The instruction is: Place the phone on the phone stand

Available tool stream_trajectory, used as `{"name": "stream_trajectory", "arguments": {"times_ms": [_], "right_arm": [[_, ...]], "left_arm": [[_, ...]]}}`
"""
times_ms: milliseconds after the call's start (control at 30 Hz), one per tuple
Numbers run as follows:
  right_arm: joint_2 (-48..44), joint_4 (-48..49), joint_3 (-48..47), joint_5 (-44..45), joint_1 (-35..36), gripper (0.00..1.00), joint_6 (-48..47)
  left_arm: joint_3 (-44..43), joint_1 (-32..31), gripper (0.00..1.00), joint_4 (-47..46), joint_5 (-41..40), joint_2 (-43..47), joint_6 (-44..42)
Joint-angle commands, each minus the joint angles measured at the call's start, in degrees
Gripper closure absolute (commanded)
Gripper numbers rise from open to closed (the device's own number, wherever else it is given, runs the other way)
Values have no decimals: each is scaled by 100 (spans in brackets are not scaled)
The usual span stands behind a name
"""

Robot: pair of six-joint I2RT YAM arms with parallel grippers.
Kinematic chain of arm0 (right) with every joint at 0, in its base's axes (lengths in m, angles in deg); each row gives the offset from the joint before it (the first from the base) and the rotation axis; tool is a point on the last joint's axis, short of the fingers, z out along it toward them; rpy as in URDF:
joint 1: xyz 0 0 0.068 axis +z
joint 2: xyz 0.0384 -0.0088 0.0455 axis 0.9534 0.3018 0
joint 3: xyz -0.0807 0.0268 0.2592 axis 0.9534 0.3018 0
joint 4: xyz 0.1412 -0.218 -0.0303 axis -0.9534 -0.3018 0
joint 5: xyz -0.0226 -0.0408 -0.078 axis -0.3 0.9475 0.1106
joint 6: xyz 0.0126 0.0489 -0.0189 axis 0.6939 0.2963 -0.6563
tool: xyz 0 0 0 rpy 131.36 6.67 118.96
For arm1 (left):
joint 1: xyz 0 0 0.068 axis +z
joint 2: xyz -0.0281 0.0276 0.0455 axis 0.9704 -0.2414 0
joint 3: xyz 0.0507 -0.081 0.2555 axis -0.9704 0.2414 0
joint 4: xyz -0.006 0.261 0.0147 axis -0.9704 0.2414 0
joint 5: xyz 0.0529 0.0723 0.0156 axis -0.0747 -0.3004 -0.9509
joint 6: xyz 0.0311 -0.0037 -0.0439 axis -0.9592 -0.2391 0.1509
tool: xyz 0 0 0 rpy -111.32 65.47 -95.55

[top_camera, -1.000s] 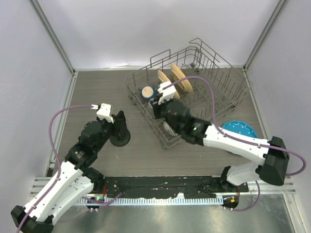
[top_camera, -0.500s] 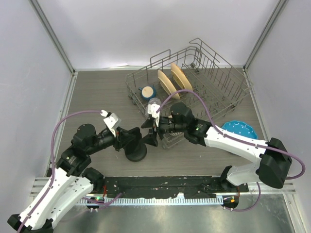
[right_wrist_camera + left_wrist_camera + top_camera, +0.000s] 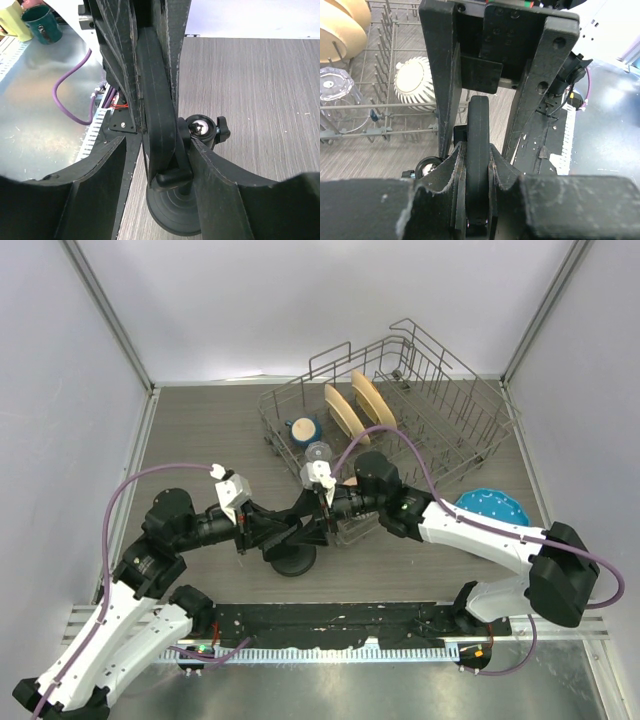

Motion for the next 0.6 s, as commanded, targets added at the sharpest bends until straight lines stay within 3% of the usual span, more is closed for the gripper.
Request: {"name": "stream_trajectory", "arguments": {"times_ms": [0,300,500,567], "right_arm": [[9,507,127,-279,-11,42,159],[9,788,232,-225,-28,43,431],[132,1280,224,-490,-37,76,976],[175,1490,224,-394,-37,99,1151]], "left_arm": [[-590,6,100,-1153,357,70,-15],[-634,6,100,-1179,366,53,-15],[-503,6,100,-1293,208,44,-59],[-458,6,100,-1364,-89,61,-76]]}}
